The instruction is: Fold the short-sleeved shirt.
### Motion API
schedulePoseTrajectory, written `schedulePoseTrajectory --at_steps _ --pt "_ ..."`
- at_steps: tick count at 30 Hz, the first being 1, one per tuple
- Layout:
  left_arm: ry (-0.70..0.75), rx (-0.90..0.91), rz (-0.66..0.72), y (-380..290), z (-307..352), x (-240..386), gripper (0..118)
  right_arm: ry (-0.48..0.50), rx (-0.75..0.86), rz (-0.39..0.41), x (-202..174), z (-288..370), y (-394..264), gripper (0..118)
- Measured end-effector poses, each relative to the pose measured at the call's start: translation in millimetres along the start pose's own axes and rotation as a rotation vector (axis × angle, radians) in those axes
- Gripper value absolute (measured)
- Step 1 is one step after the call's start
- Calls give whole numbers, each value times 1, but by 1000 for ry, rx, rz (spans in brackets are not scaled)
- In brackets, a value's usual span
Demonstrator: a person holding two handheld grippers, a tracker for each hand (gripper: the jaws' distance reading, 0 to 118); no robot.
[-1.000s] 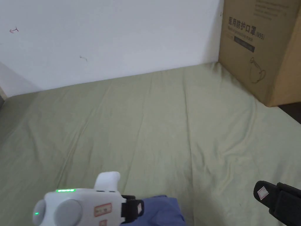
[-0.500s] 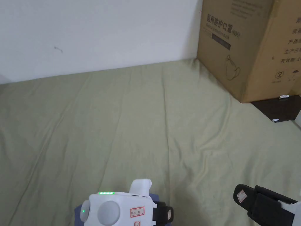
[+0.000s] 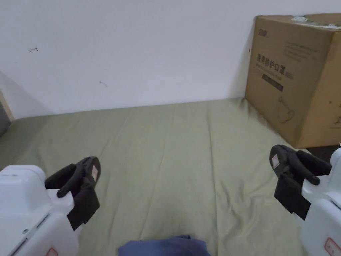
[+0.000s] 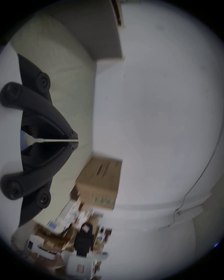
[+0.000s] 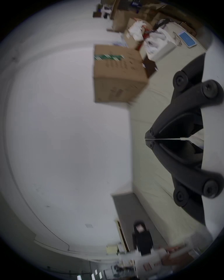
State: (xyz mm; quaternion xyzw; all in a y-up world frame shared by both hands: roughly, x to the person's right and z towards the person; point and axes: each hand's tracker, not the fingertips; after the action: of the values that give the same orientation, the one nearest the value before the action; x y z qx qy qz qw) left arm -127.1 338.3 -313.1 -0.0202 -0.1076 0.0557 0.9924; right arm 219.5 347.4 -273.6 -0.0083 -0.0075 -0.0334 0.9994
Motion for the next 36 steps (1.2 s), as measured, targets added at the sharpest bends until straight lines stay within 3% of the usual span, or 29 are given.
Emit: schedulePoseTrajectory --at_steps 4,6,8,13,16,19,21,23,25,26,27,29,32,34,35,36 --pt "191 146 -68 -25 24 -14 3 -232 242 133 -7 12 -42 0" --pt "324 157 -102 -41 30 -13 3 -273 168 113 -2 14 -62 0" --pt "296 129 -37 -51 34 -17 3 -256 57 78 2 15 -70 0" --pt "286 112 -108 -53 37 -18 3 -286 90 105 8 21 -67 0" --pt "267 105 -78 -44 37 -25 3 -268 118 88 8 23 -53 0" --pt "191 34 28 -39 35 -42 3 -68 68 24 8 19 -51 0" --pt "161 -80 58 -41 29 -55 3 105 -109 -71 9 0 -66 0" --pt "131 -206 110 -54 22 -72 3 370 -549 -240 13 -54 -100 0" --pt "36 -293 209 -71 14 -91 3 457 -912 -390 12 -100 -146 0" --pt "17 -336 249 -80 9 -100 3 436 -968 -415 11 -113 -172 0" --pt "-1 -391 269 -87 2 -107 3 424 -1015 -413 10 -123 -191 0" --pt "-60 -529 335 -105 -14 -125 3 389 -1128 -245 2 -143 -223 0" --pt "-230 -697 562 -145 -43 -156 3 295 -1280 -25 -9 -158 -259 0" --pt "-317 -763 702 -176 -59 -174 19 322 -1235 -94 -9 -157 -259 0" --pt "-353 -785 769 -193 -68 -182 38 315 -1239 -94 -11 -160 -257 0" --pt "-361 -812 811 -207 -73 -186 70 314 -1247 -88 -11 -159 -255 0"
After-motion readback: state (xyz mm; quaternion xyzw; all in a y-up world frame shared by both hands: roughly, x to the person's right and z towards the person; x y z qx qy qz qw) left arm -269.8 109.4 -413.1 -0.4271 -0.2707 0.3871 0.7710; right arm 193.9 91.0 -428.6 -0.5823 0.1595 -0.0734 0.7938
